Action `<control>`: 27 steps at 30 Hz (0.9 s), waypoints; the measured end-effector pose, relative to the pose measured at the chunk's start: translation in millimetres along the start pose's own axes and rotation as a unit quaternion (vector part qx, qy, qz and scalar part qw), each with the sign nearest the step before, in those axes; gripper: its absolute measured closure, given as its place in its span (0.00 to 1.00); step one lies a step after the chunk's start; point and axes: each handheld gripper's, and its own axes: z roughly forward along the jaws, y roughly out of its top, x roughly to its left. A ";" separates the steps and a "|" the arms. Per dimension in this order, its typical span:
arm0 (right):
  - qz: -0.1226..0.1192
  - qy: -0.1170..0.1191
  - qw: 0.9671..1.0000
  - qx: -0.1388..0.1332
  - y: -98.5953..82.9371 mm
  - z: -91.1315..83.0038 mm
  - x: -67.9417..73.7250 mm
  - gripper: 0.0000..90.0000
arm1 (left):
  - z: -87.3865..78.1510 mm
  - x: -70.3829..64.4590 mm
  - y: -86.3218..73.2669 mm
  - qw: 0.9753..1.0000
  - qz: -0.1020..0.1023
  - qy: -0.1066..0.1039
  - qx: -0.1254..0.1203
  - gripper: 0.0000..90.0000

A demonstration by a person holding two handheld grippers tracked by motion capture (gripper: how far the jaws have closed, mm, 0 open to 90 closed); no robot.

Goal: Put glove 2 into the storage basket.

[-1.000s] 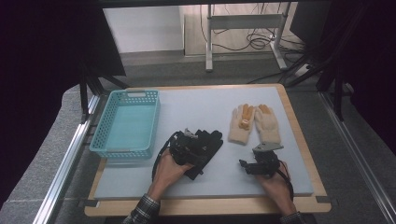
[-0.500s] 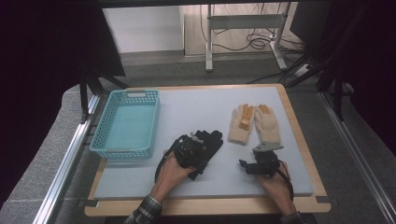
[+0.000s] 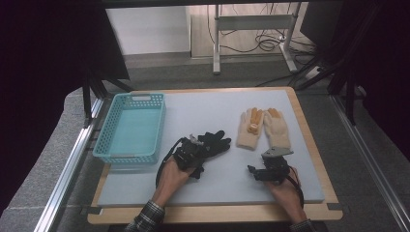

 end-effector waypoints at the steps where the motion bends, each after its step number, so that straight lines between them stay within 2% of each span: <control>1: 0.000 0.000 1.000 0.000 0.0 0.0 0.0 0.28 | -0.6 0.5 0.3 1.000 -0.002 -0.004 -0.002 0.72; 5: 0.000 0.000 1.000 0.000 0.0 0.0 -0.1 0.27 | -5.0 3.3 3.8 1.000 -0.003 -0.014 -0.004 0.73; 7: 0.000 0.000 1.000 0.000 0.0 0.0 -0.1 0.27 | -8.6 4.3 6.5 1.000 -0.003 -0.011 -0.010 0.73; 15: 0.001 0.001 1.000 0.001 0.0 -0.1 0.0 0.27 | -28.3 12.5 18.7 1.000 0.001 0.010 -0.022 0.73; 19: 0.000 0.001 1.000 0.000 0.0 0.0 -0.1 0.27 | -38.7 19.1 23.6 1.000 -0.006 0.017 -0.025 0.72; 27: 0.000 0.001 1.000 0.000 0.0 -0.1 -0.2 0.27 | -64.2 34.1 35.0 0.998 -0.018 0.044 -0.035 0.71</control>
